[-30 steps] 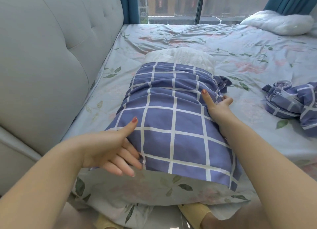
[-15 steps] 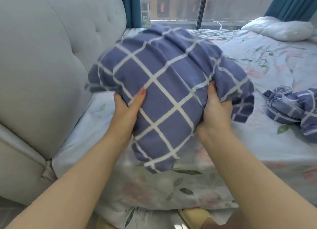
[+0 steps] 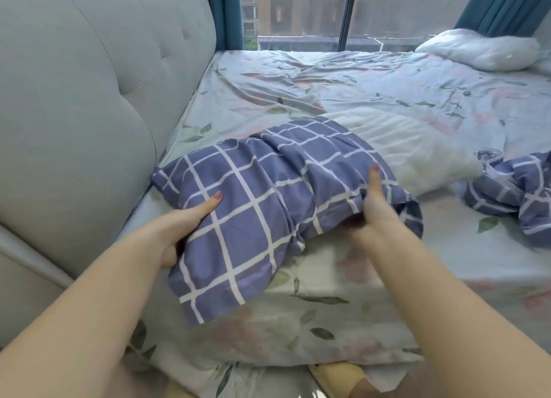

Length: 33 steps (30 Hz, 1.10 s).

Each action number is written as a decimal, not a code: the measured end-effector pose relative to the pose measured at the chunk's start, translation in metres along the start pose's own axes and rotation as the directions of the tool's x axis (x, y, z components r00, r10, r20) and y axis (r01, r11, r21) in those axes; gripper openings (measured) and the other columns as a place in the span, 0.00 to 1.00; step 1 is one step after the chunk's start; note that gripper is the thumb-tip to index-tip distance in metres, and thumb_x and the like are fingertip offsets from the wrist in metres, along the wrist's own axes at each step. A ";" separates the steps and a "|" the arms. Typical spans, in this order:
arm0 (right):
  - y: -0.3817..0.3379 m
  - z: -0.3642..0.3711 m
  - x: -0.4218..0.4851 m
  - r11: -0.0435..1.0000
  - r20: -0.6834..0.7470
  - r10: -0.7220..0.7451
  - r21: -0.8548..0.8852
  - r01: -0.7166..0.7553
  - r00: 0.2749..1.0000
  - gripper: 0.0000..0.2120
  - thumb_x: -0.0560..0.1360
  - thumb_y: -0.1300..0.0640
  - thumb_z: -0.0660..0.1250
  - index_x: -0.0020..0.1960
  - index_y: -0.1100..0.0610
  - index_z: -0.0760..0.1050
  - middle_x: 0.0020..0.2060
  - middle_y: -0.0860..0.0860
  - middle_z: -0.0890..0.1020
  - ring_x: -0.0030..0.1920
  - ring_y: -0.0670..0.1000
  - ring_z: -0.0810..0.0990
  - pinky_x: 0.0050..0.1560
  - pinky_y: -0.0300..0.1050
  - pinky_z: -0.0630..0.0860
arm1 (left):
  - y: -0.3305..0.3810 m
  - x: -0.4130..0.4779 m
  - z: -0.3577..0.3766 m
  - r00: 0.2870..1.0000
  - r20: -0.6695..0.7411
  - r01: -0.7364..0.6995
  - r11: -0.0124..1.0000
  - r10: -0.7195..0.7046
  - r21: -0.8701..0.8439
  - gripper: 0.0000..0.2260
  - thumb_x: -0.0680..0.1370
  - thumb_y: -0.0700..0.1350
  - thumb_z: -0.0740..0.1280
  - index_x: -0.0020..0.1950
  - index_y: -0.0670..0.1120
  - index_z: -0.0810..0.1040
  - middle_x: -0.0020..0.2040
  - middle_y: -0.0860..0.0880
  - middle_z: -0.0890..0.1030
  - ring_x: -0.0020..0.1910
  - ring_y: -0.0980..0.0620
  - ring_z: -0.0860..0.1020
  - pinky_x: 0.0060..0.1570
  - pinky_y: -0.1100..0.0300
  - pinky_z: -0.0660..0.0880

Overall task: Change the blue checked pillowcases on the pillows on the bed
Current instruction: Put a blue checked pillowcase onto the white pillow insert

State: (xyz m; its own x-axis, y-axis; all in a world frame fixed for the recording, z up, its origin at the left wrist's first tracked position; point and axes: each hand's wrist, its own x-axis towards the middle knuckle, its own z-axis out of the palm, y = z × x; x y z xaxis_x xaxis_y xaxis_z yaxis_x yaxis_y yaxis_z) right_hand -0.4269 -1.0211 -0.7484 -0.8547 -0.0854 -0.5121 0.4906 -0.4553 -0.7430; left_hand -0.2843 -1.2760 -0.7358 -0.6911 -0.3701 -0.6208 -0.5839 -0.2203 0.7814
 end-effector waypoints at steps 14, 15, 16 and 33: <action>-0.059 0.012 -0.001 0.890 0.193 -0.372 0.352 0.290 0.908 0.21 0.76 0.51 0.68 0.67 0.58 0.75 0.59 0.55 0.82 0.58 0.57 0.82 0.53 0.58 0.81 | 0.020 0.018 0.025 0.708 -0.421 -0.674 0.722 0.567 -0.160 0.28 0.67 0.49 0.80 0.65 0.46 0.78 0.58 0.50 0.83 0.56 0.53 0.82 0.58 0.50 0.78; -0.059 0.014 -0.018 0.878 0.224 -0.402 0.369 0.304 0.888 0.21 0.77 0.51 0.67 0.68 0.58 0.74 0.60 0.55 0.82 0.59 0.56 0.82 0.55 0.59 0.80 | 0.029 0.020 0.021 0.645 -0.452 -0.728 0.676 0.617 -0.116 0.27 0.68 0.47 0.80 0.65 0.46 0.77 0.58 0.51 0.83 0.56 0.54 0.82 0.58 0.52 0.78; -0.055 0.011 -0.036 0.869 0.239 -0.413 0.392 0.302 0.879 0.21 0.78 0.52 0.67 0.69 0.57 0.73 0.61 0.54 0.81 0.59 0.56 0.81 0.58 0.59 0.78 | 0.038 0.024 0.015 0.593 -0.464 -0.768 0.636 0.658 -0.079 0.26 0.69 0.47 0.79 0.65 0.47 0.76 0.58 0.52 0.82 0.56 0.55 0.81 0.58 0.54 0.78; -0.050 -0.020 -0.102 0.397 0.367 -0.624 -0.613 0.683 0.690 0.28 0.75 0.32 0.59 0.48 0.57 0.81 0.43 0.52 0.86 0.45 0.53 0.84 0.52 0.55 0.77 | -0.005 -0.053 0.048 0.994 0.047 0.059 0.864 -0.095 0.501 0.47 0.65 0.79 0.45 0.58 0.39 0.74 0.39 0.43 0.86 0.30 0.49 0.82 0.31 0.62 0.75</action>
State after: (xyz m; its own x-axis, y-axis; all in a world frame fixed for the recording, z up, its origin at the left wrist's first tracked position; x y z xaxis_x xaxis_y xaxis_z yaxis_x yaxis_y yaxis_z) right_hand -0.3610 -0.9716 -0.6680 -0.9583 -0.0999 0.2677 -0.2856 0.3042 -0.9088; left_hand -0.2648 -1.2121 -0.7099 -0.6514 -0.3046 -0.6949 -0.7585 0.2395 0.6061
